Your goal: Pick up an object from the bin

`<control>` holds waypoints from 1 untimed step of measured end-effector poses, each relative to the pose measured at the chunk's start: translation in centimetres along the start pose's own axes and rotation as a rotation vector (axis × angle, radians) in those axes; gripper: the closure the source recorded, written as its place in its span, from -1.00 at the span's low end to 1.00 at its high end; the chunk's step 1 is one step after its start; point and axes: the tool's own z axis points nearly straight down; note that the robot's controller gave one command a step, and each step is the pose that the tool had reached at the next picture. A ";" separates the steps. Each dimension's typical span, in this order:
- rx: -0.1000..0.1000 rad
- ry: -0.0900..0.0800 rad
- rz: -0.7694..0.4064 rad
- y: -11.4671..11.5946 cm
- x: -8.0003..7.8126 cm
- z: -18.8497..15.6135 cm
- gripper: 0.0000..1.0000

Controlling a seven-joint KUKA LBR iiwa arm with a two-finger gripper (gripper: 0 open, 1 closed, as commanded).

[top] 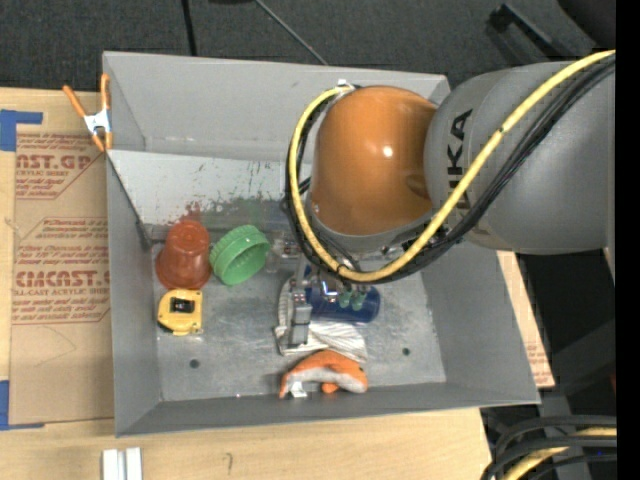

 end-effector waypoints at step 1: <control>-0.001 -0.008 0.002 -0.1 -0.2 -0.5 -1.00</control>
Offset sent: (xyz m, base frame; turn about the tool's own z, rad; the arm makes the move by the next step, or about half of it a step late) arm 0.0339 0.0986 -0.1539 -0.1512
